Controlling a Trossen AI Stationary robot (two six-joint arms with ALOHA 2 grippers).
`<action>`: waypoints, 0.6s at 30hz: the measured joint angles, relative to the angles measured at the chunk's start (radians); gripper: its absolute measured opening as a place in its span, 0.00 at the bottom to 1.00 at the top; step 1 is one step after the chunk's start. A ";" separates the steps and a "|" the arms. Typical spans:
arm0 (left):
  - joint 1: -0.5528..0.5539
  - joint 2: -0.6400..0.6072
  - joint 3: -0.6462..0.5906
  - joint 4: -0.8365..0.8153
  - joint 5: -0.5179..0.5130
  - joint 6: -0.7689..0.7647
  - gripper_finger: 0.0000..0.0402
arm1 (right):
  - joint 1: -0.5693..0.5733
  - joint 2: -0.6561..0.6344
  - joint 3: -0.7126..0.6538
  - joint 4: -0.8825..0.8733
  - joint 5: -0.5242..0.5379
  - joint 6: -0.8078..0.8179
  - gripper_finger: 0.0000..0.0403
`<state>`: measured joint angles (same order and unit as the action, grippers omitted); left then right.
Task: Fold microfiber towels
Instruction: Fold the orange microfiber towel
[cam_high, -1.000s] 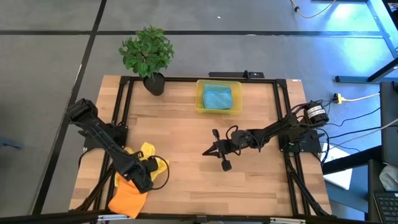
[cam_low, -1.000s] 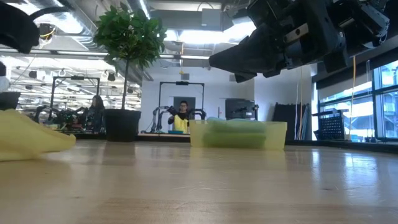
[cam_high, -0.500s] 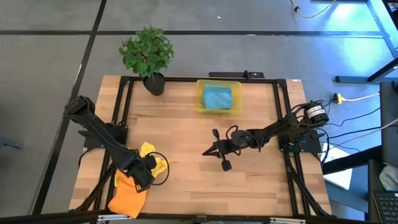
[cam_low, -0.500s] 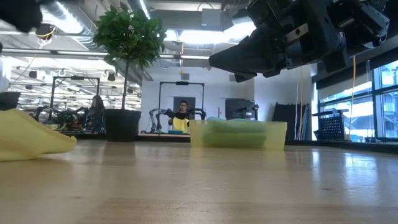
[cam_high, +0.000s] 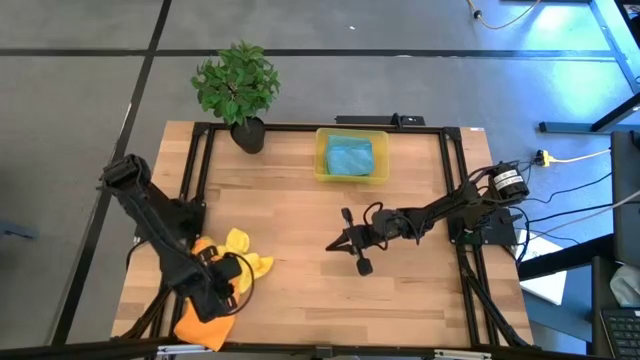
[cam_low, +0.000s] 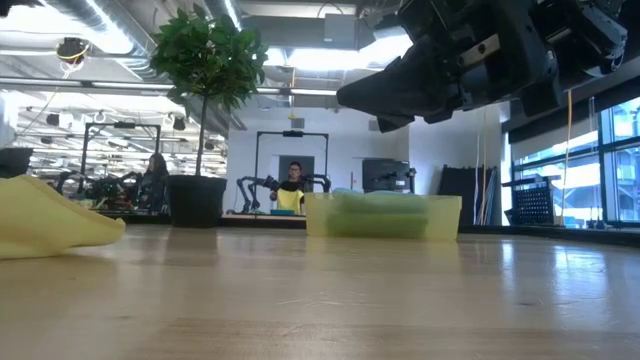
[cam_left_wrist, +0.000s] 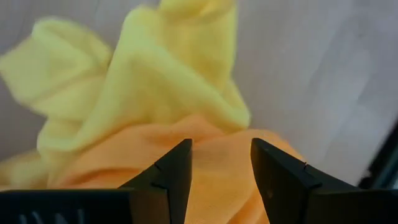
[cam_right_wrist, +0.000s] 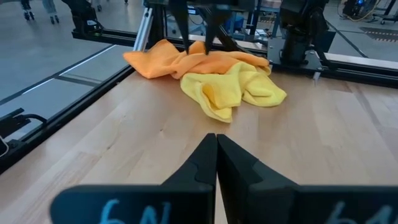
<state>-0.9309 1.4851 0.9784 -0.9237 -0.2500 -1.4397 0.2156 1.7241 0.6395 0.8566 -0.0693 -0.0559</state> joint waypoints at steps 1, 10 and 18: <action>-0.010 0.000 -0.012 0.002 0.000 -0.028 0.39 | 0.002 0.000 0.000 0.000 -0.001 0.000 0.03; -0.043 0.001 -0.074 0.056 0.002 -0.050 0.43 | 0.004 0.000 0.000 0.006 -0.003 -0.002 0.03; 0.003 -0.001 -0.015 -0.001 0.105 0.030 0.49 | 0.004 0.000 0.000 0.015 -0.003 -0.004 0.03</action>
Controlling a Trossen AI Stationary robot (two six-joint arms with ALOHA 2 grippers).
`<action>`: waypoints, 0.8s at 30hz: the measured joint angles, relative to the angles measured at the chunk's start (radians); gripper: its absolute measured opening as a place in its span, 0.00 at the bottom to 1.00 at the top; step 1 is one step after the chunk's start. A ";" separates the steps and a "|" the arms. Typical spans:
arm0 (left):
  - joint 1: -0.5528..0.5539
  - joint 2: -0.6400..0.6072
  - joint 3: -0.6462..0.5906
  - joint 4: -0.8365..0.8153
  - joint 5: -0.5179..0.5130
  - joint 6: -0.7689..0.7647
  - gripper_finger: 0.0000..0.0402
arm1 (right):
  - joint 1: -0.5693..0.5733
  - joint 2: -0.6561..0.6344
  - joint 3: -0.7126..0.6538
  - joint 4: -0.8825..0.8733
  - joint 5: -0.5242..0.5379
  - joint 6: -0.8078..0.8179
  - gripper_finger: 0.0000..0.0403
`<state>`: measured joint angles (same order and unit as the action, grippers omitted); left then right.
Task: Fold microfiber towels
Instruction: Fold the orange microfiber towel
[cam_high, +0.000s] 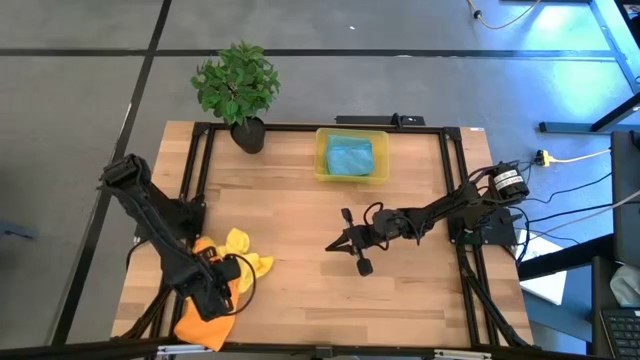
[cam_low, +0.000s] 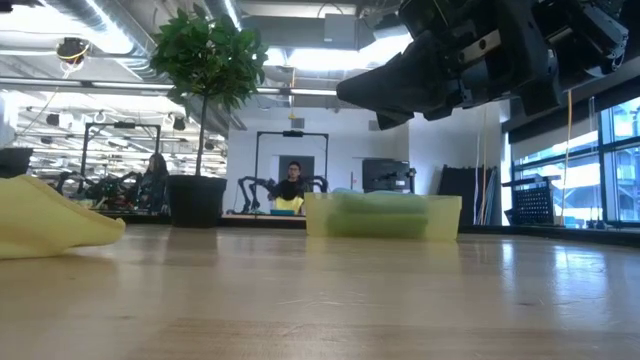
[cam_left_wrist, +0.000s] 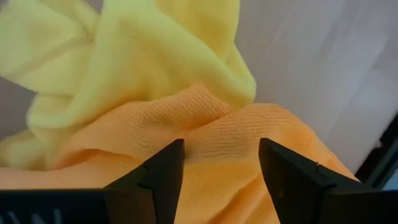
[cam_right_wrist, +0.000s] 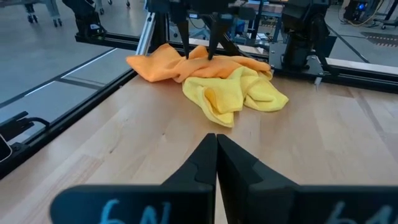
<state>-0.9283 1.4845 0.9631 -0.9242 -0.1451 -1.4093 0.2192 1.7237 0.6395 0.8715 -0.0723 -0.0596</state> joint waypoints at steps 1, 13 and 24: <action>0.004 0.000 0.015 -0.019 0.002 0.018 0.50 | 0.000 0.000 0.000 0.000 0.000 -0.001 0.03; 0.060 -0.002 0.107 -0.259 -0.063 -0.185 0.50 | 0.000 0.000 0.000 -0.001 -0.008 0.031 0.03; 0.070 -0.001 0.001 -0.088 0.089 -0.401 0.51 | 0.000 0.000 0.000 0.000 -0.016 0.032 0.03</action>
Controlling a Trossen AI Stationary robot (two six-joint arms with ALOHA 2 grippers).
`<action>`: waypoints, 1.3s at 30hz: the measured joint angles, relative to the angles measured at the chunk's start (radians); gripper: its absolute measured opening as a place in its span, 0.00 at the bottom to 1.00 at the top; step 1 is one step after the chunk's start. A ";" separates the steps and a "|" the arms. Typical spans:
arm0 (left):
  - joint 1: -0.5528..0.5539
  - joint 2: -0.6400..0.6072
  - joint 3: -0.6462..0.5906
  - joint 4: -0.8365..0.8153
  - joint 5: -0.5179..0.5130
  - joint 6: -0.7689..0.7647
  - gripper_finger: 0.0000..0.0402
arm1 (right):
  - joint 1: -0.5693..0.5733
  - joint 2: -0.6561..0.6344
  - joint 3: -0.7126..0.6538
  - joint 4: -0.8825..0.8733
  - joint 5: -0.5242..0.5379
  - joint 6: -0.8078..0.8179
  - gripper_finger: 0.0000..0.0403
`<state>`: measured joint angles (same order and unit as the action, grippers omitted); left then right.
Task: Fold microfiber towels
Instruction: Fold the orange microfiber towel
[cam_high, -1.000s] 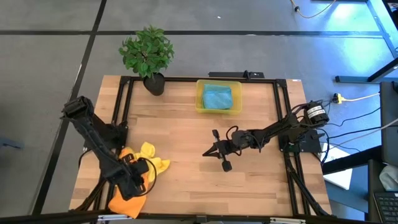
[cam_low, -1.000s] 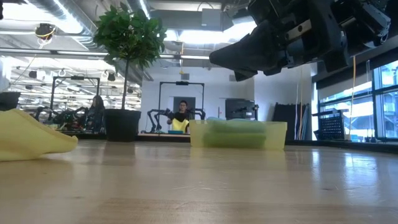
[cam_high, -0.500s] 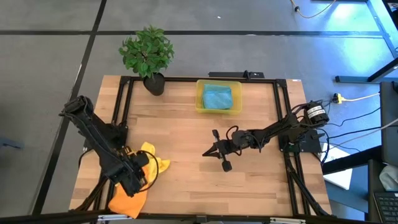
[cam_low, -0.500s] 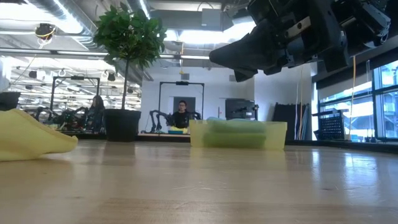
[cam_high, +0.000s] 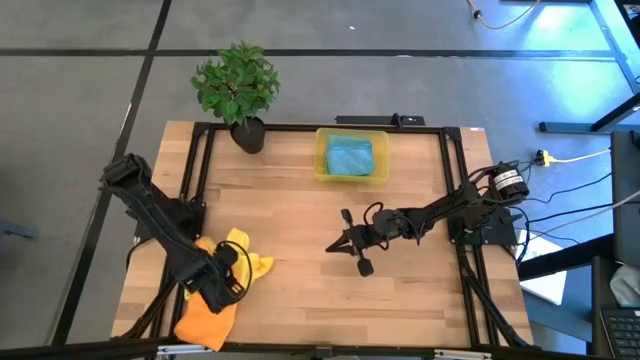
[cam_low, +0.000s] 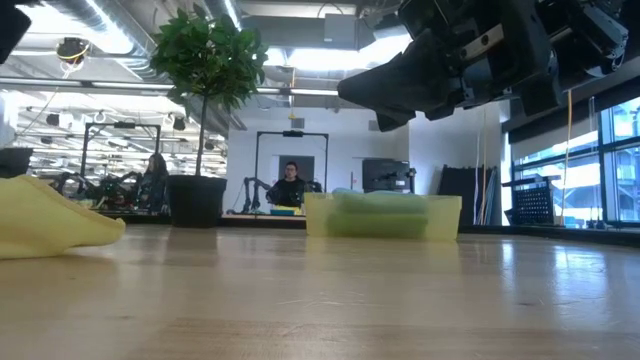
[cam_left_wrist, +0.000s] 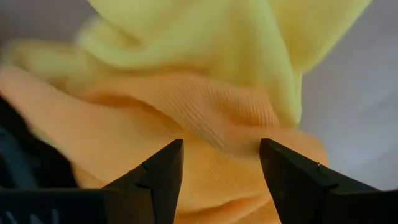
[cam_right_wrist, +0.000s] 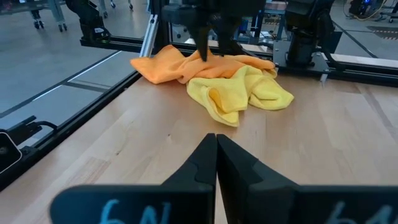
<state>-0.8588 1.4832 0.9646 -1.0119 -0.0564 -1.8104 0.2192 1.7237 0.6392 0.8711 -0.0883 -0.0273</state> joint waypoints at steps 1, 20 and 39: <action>0.001 0.000 -0.015 0.036 0.004 -0.001 0.51 | 0.000 0.000 0.000 0.000 0.000 0.000 0.03; 0.024 -0.014 -0.079 0.210 0.044 0.172 0.02 | 0.000 0.000 0.000 0.000 0.000 -0.002 0.03; 0.145 -0.060 0.479 -0.193 -0.521 0.702 0.00 | 0.000 0.000 0.000 0.000 0.000 0.018 0.03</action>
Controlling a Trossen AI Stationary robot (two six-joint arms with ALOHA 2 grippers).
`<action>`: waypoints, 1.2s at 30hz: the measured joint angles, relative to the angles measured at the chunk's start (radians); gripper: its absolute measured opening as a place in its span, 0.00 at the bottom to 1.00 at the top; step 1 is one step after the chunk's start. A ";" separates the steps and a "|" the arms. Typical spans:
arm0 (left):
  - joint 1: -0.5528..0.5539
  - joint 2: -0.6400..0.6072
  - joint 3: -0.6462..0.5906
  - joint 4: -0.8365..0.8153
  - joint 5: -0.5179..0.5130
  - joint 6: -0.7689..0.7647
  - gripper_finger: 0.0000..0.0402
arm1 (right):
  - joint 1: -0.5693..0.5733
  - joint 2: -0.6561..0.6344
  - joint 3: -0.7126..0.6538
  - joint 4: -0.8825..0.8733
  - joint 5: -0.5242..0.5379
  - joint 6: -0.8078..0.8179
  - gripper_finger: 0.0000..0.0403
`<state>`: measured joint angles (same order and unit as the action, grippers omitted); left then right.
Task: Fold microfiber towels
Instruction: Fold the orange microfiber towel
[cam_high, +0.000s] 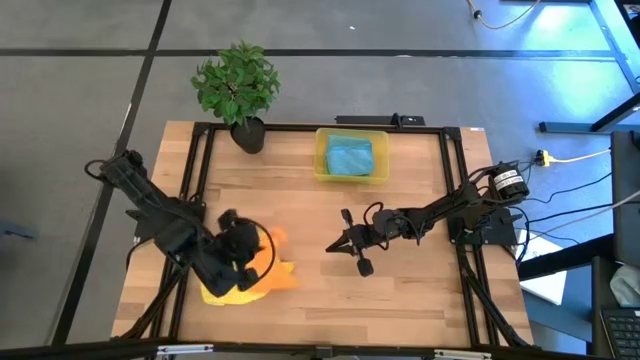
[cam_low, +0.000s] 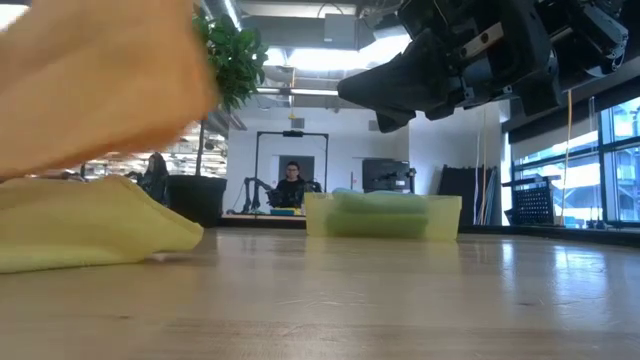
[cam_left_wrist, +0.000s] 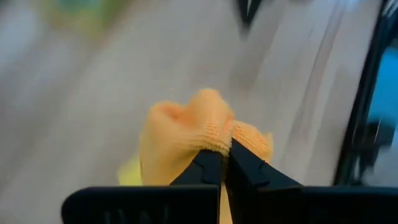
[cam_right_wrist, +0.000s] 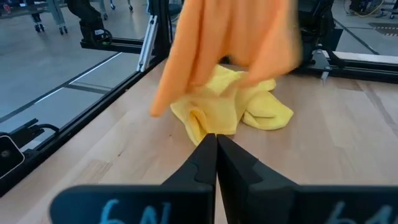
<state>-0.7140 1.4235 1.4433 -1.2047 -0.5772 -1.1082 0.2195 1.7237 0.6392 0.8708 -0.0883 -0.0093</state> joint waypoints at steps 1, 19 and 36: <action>0.010 0.000 0.023 0.019 -0.052 0.054 0.00 | 0.000 0.000 0.000 0.000 0.000 0.000 0.03; 0.185 0.050 -0.195 0.645 -0.222 0.620 0.00 | 0.111 -0.250 0.000 -0.304 0.258 -0.102 0.03; 0.265 0.093 -0.712 1.608 0.053 0.815 0.00 | 0.175 -0.311 -0.001 -0.591 0.454 -0.088 0.03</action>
<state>-0.4485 1.5166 0.7312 0.4037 -0.5244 -0.2929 0.3941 1.4128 0.6384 0.2802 0.3656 -0.0968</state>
